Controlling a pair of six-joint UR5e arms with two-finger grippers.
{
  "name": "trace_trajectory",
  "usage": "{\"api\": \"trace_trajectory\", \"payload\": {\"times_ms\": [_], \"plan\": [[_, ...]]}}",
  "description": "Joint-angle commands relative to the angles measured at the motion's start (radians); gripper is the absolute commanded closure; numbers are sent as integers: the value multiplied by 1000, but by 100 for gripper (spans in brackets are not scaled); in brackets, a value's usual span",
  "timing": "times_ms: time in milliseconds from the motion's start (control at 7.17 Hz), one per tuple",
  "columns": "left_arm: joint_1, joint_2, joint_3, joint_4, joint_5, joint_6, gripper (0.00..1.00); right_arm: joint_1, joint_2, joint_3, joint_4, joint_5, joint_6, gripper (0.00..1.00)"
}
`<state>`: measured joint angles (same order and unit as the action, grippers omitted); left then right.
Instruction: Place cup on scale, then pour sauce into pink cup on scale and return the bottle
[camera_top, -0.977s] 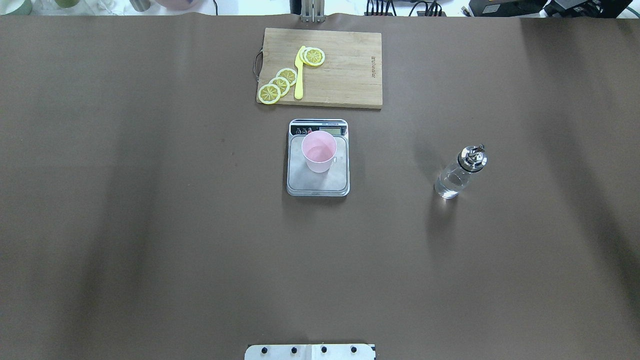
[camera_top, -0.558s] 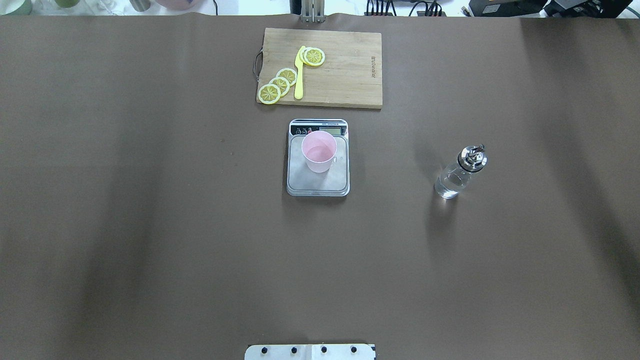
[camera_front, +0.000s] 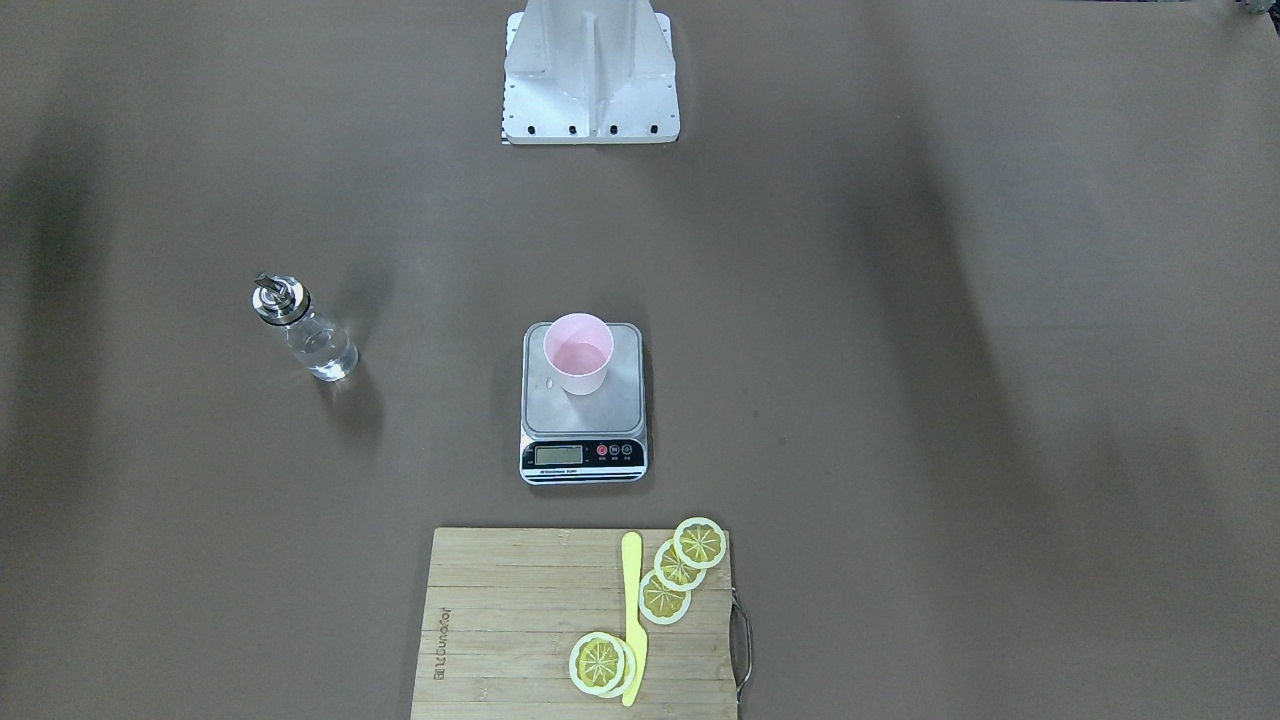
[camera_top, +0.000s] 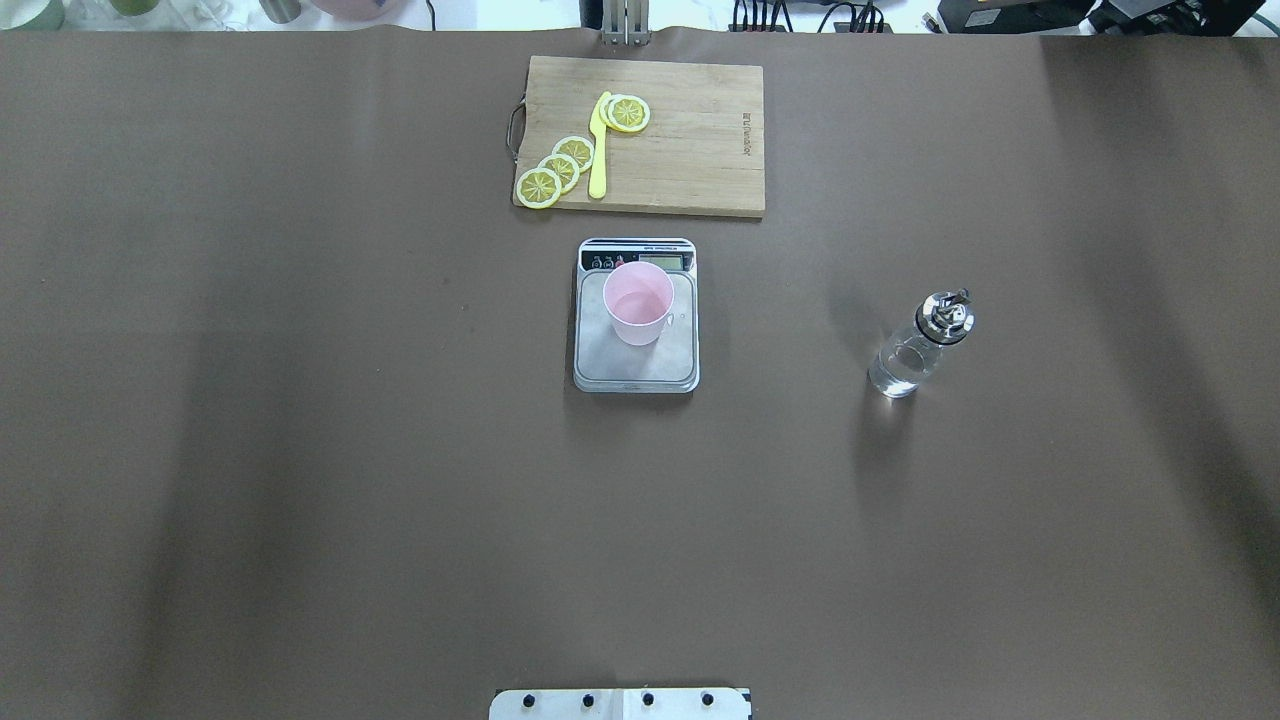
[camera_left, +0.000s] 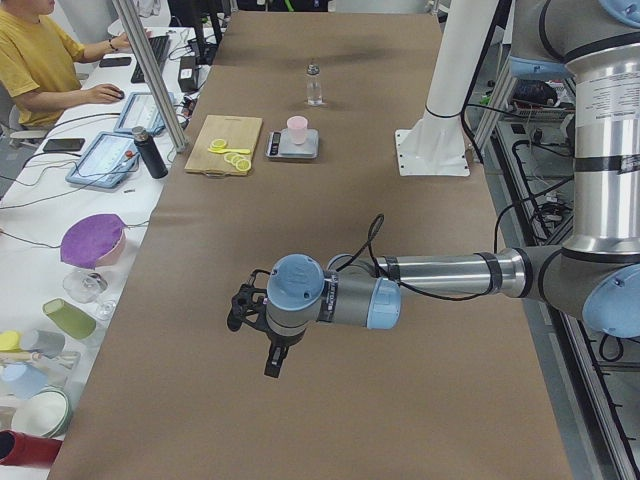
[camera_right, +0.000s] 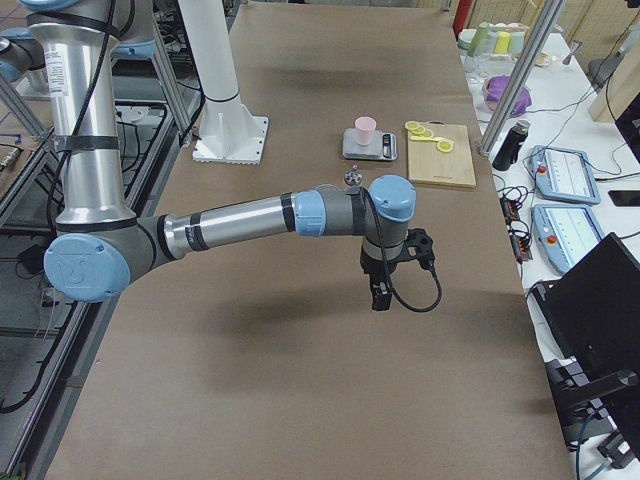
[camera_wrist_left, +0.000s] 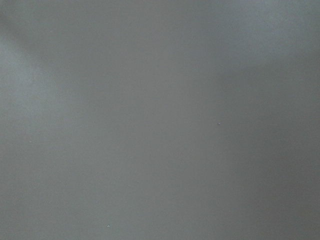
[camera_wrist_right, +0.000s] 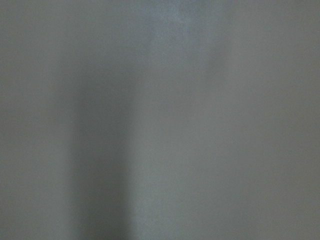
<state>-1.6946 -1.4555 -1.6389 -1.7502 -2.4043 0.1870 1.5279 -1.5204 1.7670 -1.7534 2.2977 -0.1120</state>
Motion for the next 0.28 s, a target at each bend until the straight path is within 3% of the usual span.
{"api": "trace_trajectory", "payload": {"times_ms": [0,140], "plan": [[-3,12,-6,1,-41,0,0,0,0,0,0,3,0,0],[-3,15,-7,1,-50,0,0,0,0,-1,0,2,0,0]]}}
